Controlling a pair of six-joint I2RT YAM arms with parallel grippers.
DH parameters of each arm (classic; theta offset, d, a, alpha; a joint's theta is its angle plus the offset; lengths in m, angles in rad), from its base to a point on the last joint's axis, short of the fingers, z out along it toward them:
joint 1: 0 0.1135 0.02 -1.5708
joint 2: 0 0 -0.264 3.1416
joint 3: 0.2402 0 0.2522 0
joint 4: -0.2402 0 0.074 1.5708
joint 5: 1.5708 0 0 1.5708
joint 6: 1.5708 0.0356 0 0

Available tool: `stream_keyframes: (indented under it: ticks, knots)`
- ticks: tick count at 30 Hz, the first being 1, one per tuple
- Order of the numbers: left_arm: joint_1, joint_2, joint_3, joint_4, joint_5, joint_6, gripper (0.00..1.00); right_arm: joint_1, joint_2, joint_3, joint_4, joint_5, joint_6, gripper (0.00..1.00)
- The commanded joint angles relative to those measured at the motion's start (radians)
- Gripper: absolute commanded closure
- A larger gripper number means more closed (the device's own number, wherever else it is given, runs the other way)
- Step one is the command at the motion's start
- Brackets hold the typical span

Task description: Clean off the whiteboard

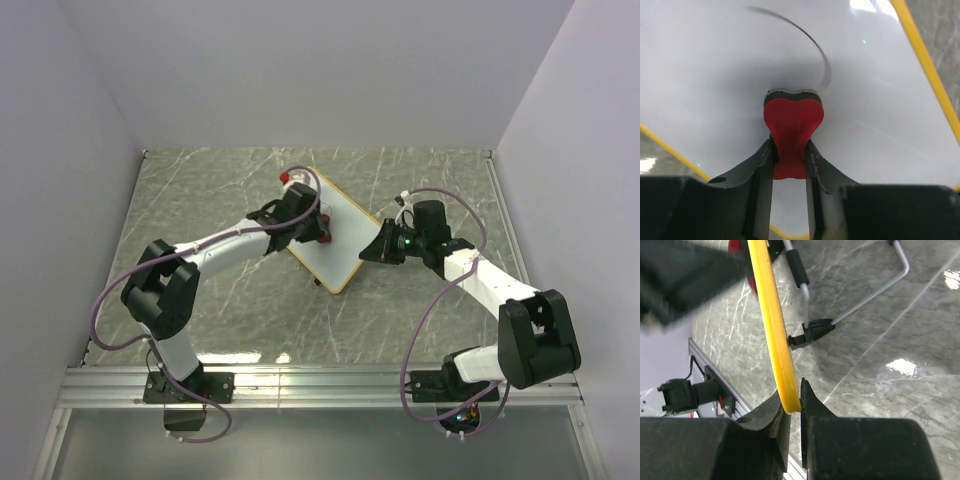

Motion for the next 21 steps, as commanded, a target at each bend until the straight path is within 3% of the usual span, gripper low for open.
stream_keyframes:
  ticks: [1, 7, 15, 18, 21]
  knots:
    - [-0.136, 0.073, -0.011, 0.018, 0.124, -0.119, 1.0, 0.026, 0.0, 0.037, 0.0, -0.049, -0.025, 1.0]
    - [-0.144, 0.07, 0.076, -0.057, 0.081, -0.087, 1.0, 0.029, -0.041, 0.011, -0.003, -0.057, -0.022, 1.0]
    - [-0.137, 0.191, 0.409, -0.184, 0.091, 0.04, 1.0, 0.037, -0.008, 0.011, 0.006, -0.051, -0.013, 1.0]
    - [-0.094, 0.241, 0.446, -0.203, 0.102, 0.04, 1.0, 0.037, 0.017, 0.06, -0.066, -0.035, -0.048, 1.0]
    - [-0.031, 0.235, 0.385, -0.169, 0.143, 0.026, 1.0, 0.035, 0.018, 0.095, -0.111, -0.028, -0.068, 1.0]
